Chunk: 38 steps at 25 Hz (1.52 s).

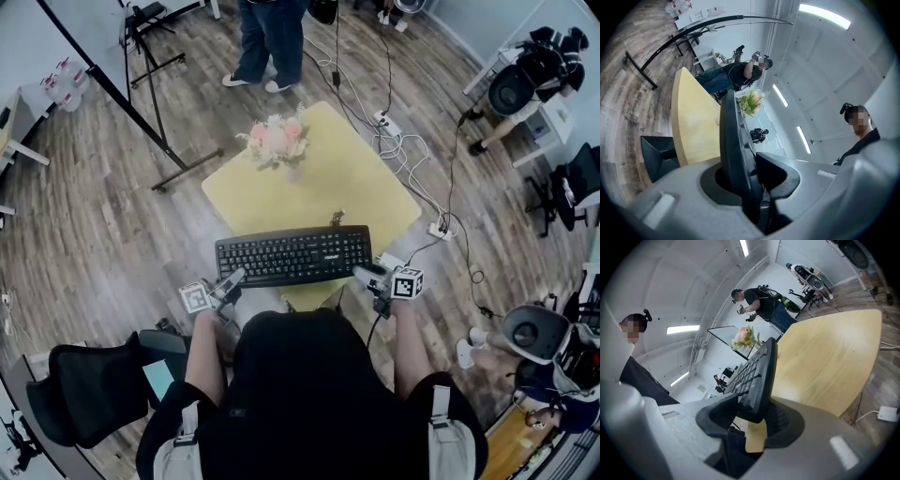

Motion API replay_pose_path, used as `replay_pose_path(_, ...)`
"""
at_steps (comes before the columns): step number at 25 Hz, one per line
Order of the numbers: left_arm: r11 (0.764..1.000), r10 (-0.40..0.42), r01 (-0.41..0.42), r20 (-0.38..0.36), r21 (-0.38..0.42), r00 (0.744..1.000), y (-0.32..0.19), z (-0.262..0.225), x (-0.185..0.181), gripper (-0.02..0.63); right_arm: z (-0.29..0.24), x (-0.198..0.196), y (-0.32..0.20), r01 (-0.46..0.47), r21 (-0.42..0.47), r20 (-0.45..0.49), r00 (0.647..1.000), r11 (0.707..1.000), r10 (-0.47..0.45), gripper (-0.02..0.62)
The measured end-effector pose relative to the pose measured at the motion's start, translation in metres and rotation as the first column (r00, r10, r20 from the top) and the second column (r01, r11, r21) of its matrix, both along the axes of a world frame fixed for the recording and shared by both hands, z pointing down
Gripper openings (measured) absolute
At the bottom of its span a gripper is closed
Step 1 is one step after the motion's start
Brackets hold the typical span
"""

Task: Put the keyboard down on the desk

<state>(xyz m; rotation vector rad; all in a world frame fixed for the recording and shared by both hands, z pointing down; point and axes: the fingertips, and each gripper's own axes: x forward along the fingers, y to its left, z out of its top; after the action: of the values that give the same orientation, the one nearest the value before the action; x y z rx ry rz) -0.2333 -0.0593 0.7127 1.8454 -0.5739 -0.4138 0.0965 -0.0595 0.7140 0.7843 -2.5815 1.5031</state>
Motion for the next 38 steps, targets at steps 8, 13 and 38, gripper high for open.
replay_pose_path(8,0.997,0.076,-0.078,0.108,0.013,0.991,-0.015,0.009,0.000,0.098,0.009,0.003,-0.011,-0.021,-0.011,-0.014,1.000,1.000,0.020,0.172)
replay_pose_path(13,0.993,0.109,-0.115,0.165,0.024,0.980,-0.025,0.014,0.003,0.101,0.020,0.007,-0.017,-0.025,-0.018,-0.023,0.999,1.000,0.025,0.172)
replay_pose_path(38,0.992,0.059,-0.033,0.225,-0.118,0.973,-0.075,0.055,0.031,0.129,0.070,0.031,-0.077,-0.036,-0.202,-0.032,0.999,0.979,0.030,0.193)
